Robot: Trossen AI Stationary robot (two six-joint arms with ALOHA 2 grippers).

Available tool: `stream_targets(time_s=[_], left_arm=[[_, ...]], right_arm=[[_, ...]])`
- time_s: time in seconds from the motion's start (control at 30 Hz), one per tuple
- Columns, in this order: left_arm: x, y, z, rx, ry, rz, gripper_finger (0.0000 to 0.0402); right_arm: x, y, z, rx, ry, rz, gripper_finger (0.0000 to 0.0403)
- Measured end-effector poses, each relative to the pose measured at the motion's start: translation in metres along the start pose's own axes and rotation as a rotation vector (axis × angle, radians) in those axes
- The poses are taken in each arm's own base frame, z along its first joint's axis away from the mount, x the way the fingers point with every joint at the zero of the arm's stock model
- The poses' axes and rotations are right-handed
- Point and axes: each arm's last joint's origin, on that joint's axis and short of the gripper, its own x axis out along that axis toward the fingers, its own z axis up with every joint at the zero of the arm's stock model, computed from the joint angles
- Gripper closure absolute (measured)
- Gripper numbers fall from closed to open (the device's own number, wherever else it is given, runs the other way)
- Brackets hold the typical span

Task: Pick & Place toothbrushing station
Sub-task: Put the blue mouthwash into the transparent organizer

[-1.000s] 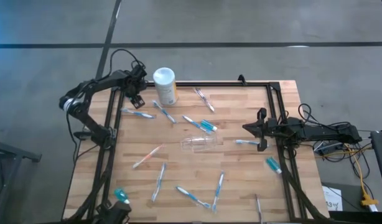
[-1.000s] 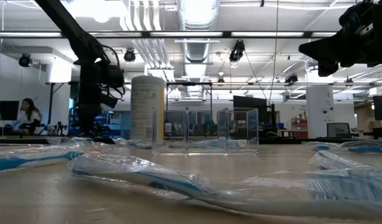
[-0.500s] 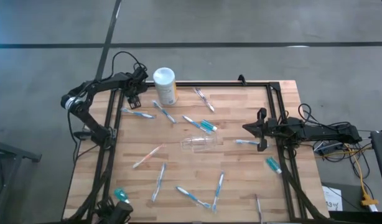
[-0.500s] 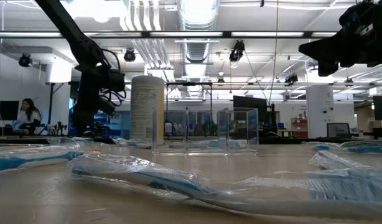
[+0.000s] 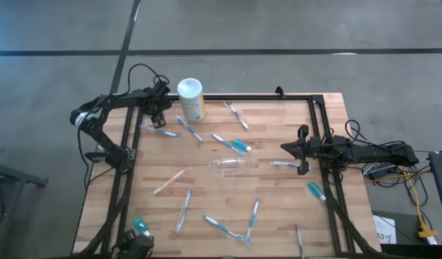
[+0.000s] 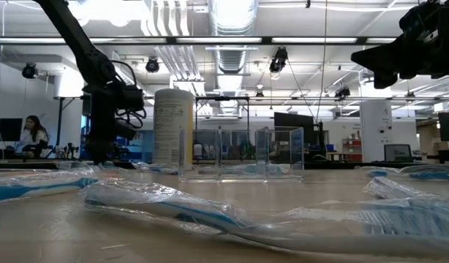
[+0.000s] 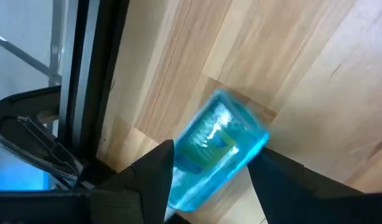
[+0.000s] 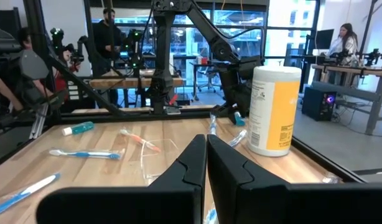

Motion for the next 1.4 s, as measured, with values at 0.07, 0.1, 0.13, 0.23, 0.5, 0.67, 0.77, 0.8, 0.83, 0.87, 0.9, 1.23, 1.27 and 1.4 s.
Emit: stream_targets(time_s=[0.07,0.1,0.13,0.23,0.5,0.67,0.77,0.8,0.83,0.87,0.9,1.23,1.27,1.4], left_arm=[[0.001,0.000,0.001,0.003,0.007,-0.008,0.0193],[0.002,0.000,0.002,0.005,0.014,-0.019,0.0193],[0.002,0.001,0.003,0.003,0.023,-0.033,0.0193],[0.006,0.000,0.005,-0.031,0.055,-0.068,0.0194],[0.014,-0.002,0.009,-0.099,0.097,-0.114,0.0287],[0.009,0.004,0.014,-0.160,0.057,-0.077,0.0344],[0.004,0.006,0.014,-0.206,0.032,-0.060,0.0344],[0.002,0.007,0.014,-0.224,0.024,-0.059,0.0344],[0.000,0.007,0.013,-0.242,0.015,-0.062,0.0344],[-0.003,0.008,0.013,-0.263,0.002,-0.067,0.0344],[-0.006,0.008,0.012,-0.283,-0.012,-0.074,0.0344],[-0.064,0.020,0.002,-0.486,-0.226,-0.023,0.0344],[-0.073,0.021,0.000,-0.502,-0.262,-0.020,0.0344],[-0.117,0.021,-0.013,-0.544,-0.446,-0.018,0.0344]], right_arm=[[0.000,0.000,0.000,-0.012,0.000,0.000,0.0390],[0.000,0.000,0.000,-0.013,0.000,0.000,0.0390],[0.000,0.000,0.000,-0.013,-0.001,0.000,0.0390],[0.000,0.000,0.000,-0.013,-0.003,0.000,0.0390],[0.000,0.000,0.000,-0.013,-0.003,0.000,0.0390],[0.000,0.000,0.000,-0.010,-0.004,0.000,0.0390],[0.000,0.000,0.000,0.004,-0.004,0.000,0.0390],[0.000,0.000,0.000,0.004,-0.004,0.001,0.0390],[0.000,0.000,0.000,0.006,-0.004,0.000,0.0390],[0.000,0.000,0.000,0.007,-0.004,0.001,0.0390],[0.000,0.000,0.000,0.007,-0.004,0.001,0.0390],[0.000,0.000,0.000,0.007,-0.004,0.001,0.0390],[0.000,0.000,0.000,0.007,-0.003,0.001,0.0390],[0.000,0.000,0.000,0.007,-0.003,0.001,0.0390]])
